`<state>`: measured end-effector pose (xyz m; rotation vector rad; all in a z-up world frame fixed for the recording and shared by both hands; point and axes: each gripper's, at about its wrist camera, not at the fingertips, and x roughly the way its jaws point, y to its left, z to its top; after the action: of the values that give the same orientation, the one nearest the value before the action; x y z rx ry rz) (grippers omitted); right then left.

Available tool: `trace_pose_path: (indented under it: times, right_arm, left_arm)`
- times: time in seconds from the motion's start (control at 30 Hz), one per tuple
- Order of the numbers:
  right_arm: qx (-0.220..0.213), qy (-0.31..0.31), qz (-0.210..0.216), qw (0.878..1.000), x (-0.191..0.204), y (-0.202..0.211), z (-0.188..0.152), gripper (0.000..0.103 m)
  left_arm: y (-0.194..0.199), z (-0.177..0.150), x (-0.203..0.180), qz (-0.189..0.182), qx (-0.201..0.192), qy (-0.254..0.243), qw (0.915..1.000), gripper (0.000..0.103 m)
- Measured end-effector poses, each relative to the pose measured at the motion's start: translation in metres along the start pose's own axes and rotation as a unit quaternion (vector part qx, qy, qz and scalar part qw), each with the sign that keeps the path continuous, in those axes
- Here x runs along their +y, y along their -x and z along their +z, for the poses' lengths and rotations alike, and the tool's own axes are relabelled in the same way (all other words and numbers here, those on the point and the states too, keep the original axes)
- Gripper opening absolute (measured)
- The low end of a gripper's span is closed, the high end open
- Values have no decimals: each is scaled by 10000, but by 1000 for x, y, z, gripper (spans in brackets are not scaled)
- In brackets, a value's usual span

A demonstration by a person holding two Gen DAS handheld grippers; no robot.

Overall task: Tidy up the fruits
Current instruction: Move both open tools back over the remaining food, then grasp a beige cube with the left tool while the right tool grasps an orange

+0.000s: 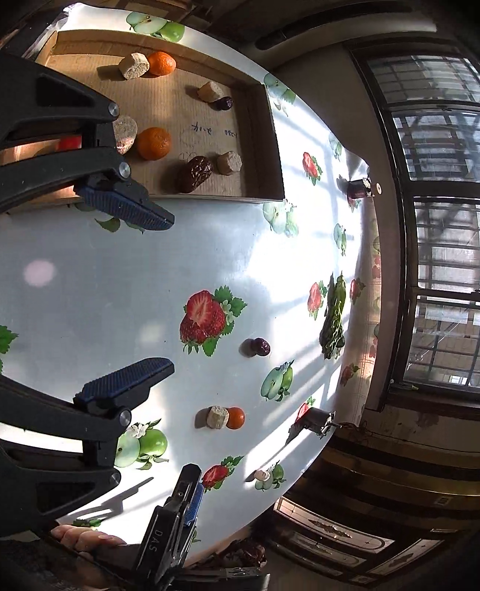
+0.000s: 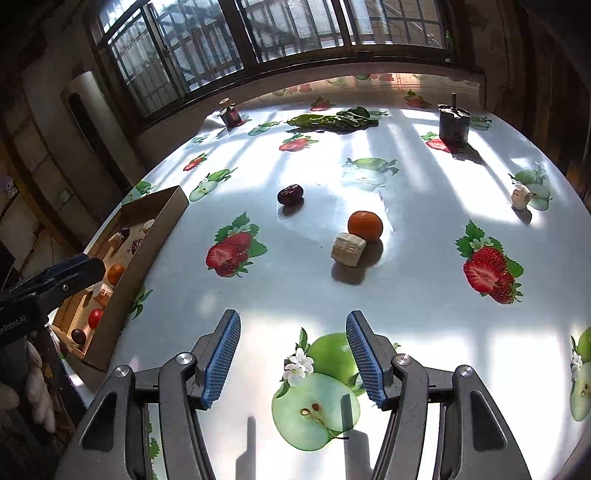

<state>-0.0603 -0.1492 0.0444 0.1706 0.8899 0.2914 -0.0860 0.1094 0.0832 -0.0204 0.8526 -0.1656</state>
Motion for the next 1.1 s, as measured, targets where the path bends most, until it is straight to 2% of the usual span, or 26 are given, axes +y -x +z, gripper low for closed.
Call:
trace_pose_path:
  times: [0.13, 0.3, 0.53, 0.73, 0.77, 0.8, 0.87, 0.97, 1.1]
  right_arm:
    - [-100, -732, -469, 9962, -67, 5, 20, 64]
    - [-55, -1333, -665, 9888, -110, -10, 36, 64]
    - [-81, -1470, -612, 9872, -119, -29, 38, 64]
    - [179, -1311, -309, 9907, -104, -30, 47, 64]
    - [228, -1257, -232, 9915, -98, -32, 50, 64]
    - [267, -1219, -165, 9921, -93, -34, 53, 64]
    - [352, -1196, -39, 9922, -84, -42, 58, 64]
    - [435, -1181, 127, 9920, -70, -53, 65, 64]
    - [500, -961, 221, 9939, -47, -66, 71, 64]
  left_arm:
    - [-26, 0, -22, -244, 318, -97, 9991, 71]
    - [-50, 9, -55, -509, 442, -311, 9972, 71]
    - [-90, 23, -99, -843, 573, -613, 9929, 71]
    - [-127, 36, -121, -1213, 597, -509, 9895, 69]
    - [-132, 37, -125, -1209, 594, -520, 9895, 60]
    - [-137, 38, -128, -1219, 591, -540, 9893, 45]
    - [-143, 39, -132, -1184, 595, -569, 9895, 28]
    - [-140, 40, -126, -1163, 650, -529, 9897, 25]
    - [-128, 38, -98, -881, 703, -363, 9930, 25]
